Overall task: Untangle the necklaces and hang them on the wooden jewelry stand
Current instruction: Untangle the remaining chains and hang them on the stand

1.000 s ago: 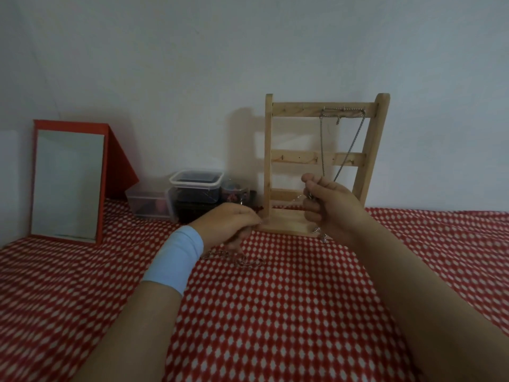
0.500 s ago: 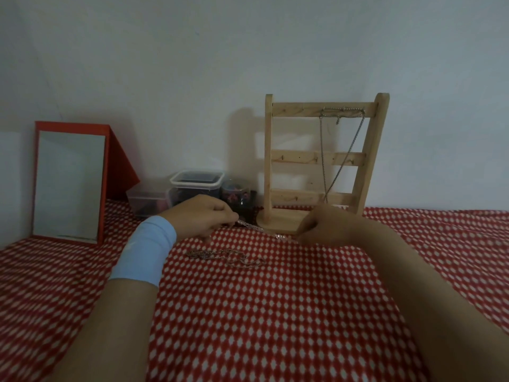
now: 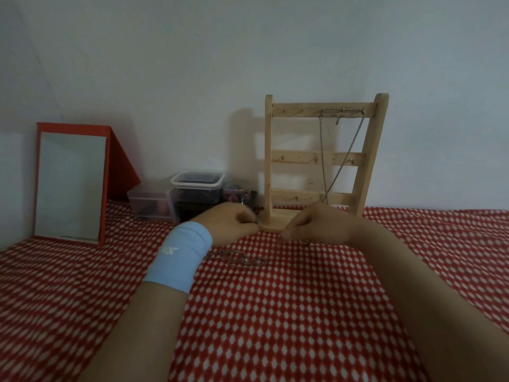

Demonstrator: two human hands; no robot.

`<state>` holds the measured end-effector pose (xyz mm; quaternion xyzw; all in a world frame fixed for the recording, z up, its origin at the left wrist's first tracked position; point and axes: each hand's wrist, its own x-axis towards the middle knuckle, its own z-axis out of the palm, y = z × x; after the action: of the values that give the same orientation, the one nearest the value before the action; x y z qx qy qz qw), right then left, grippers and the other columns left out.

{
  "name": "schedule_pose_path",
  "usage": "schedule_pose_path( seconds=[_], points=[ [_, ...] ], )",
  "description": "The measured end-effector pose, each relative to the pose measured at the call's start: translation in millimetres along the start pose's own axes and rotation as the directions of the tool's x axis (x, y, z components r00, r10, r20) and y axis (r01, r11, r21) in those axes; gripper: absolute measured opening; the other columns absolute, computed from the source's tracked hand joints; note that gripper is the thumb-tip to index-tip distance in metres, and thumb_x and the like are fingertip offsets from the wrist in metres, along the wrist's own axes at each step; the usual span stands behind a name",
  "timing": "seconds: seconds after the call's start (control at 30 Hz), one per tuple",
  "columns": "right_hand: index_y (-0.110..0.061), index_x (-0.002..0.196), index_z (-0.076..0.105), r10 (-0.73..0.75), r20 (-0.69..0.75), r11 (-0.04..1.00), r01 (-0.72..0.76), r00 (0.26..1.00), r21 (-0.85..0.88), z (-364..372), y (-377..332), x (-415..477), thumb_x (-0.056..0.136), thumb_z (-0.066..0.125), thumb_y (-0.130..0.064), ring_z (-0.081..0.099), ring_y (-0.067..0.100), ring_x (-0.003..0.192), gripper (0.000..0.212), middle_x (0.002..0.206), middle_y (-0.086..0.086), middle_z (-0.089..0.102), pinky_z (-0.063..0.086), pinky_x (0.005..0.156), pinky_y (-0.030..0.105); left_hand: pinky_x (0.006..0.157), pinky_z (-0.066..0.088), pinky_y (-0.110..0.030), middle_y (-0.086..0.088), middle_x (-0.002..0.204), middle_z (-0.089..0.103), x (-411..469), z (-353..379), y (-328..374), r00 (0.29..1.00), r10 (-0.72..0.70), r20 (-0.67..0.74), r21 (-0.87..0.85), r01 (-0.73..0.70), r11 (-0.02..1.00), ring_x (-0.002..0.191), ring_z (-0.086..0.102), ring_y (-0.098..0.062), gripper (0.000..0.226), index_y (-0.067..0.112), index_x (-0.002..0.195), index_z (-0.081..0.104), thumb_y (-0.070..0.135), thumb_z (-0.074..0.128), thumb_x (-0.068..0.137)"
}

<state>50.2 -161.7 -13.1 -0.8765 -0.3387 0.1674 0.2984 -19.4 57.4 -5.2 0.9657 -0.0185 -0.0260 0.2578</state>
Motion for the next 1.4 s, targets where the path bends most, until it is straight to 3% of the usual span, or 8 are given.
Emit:
schedule_pose_path(
  seconds=[0.2, 0.33, 0.6, 0.77, 0.9, 1.07, 1.27, 1.4],
  points=[
    [-0.018, 0.085, 0.078, -0.004, -0.261, 0.971, 0.066, 0.965, 0.230, -2, -5, -4, 0.102, 0.059, -0.027, 0.065, -0.001, 0.076, 0.027, 0.077, -0.013, 0.074, 0.050, 0.072, 0.009, 0.081, 0.055, -0.026, 0.005, 0.076, 0.073, 7, 26, 15, 0.992, 0.123, -0.013, -0.464, -0.115, 0.878, 0.067, 0.068, -0.010, 0.010, 0.022, 0.097, 0.071, 0.025, 0.062, 0.095],
    [-0.012, 0.069, 0.054, 0.082, -0.265, 0.616, 0.161, 0.961, 0.771, -2, -7, -3, 0.106, 0.047, -0.021, 0.061, 0.023, 0.070, 0.038, 0.069, 0.006, 0.057, 0.056, 0.077, 0.037, 0.072, 0.054, -0.038, 0.000, 0.051, 0.048, 9, 13, 5, 0.999, -0.009, -0.036, -0.508, -0.011, 0.861, 0.046, 0.047, -0.014, 0.028, 0.009, 0.075, 0.066, 0.021, 0.054, 0.097],
    [-0.023, 0.061, 0.033, 0.221, -0.292, 0.538, 0.134, 0.931, 0.833, -11, 17, -2, 0.104, 0.043, -0.027, 0.015, 0.014, 0.052, 0.044, 0.061, -0.003, 0.021, 0.019, 0.044, 0.026, 0.056, 0.045, -0.028, 0.005, 0.049, 0.037, -13, -27, -20, 0.989, 0.016, -0.147, -0.989, -0.147, -0.022, 0.040, 0.033, -0.012, 0.042, 0.018, 0.057, 0.049, 0.032, 0.041, 0.096],
    [-0.020, 0.068, 0.042, 0.130, -0.290, 0.666, 0.133, 0.948, 0.734, -12, 3, -9, 0.102, 0.044, -0.024, 0.023, 0.013, 0.053, 0.034, 0.065, -0.002, 0.031, 0.023, 0.052, 0.029, 0.057, 0.049, -0.025, 0.002, 0.068, 0.052, -14, -40, 1, 0.963, 0.018, -0.270, -0.947, -0.262, -0.187, 0.055, 0.049, -0.014, 0.021, 0.016, 0.078, 0.059, 0.027, 0.049, 0.093],
    [-0.016, 0.077, 0.060, -0.007, -0.405, 0.839, 0.226, 0.914, 0.494, -13, -25, -19, 0.092, 0.049, 0.004, 0.039, 0.008, 0.051, 0.028, 0.064, -0.009, 0.048, 0.035, 0.050, 0.024, 0.065, 0.059, -0.033, -0.009, 0.094, 0.068, -12, -43, 29, 0.961, 0.089, -0.261, -0.964, -0.254, -0.075, 0.081, 0.066, -0.025, 0.021, 0.013, 0.112, 0.062, 0.018, 0.051, 0.095],
    [-0.009, 0.082, 0.065, -0.139, -0.615, 0.947, 0.286, 0.776, 0.148, -19, -67, -22, 0.096, 0.058, 0.003, 0.054, -0.011, 0.047, 0.020, 0.073, -0.016, 0.063, 0.040, 0.045, 0.009, 0.075, 0.058, -0.043, -0.017, 0.125, 0.062, -11, -34, 59, 0.979, 0.176, -0.107, -0.910, -0.168, 0.380, 0.097, 0.069, -0.036, 0.039, 0.029, 0.137, 0.045, 0.016, 0.050, 0.100],
    [-0.020, 0.135, 0.041, 0.004, -0.578, 0.900, 0.249, 0.816, 0.358, -31, -84, -25, 0.098, 0.065, -0.015, 0.061, 0.010, 0.056, 0.044, 0.113, 0.002, 0.061, 0.050, 0.045, 0.024, 0.055, 0.038, -0.029, -0.007, 0.072, 0.059, -9, -43, 77, 0.977, 0.213, 0.005, -0.728, -0.142, 0.670, 0.056, 0.054, -0.022, 0.018, 0.016, 0.116, 0.053, 0.022, 0.052, 0.100],
    [-0.014, 0.129, 0.058, 0.032, -0.461, 0.842, 0.224, 0.887, 0.491, -41, -81, -32, 0.099, 0.063, -0.016, 0.048, 0.011, 0.048, 0.030, 0.079, 0.000, 0.065, 0.056, 0.052, 0.032, 0.050, 0.041, -0.025, 0.000, 0.054, 0.044, -7, -55, 85, 0.974, 0.222, -0.052, -0.653, -0.202, 0.730, 0.052, 0.045, -0.017, 0.010, 0.008, 0.104, 0.060, 0.013, 0.055, 0.098]
  ],
)
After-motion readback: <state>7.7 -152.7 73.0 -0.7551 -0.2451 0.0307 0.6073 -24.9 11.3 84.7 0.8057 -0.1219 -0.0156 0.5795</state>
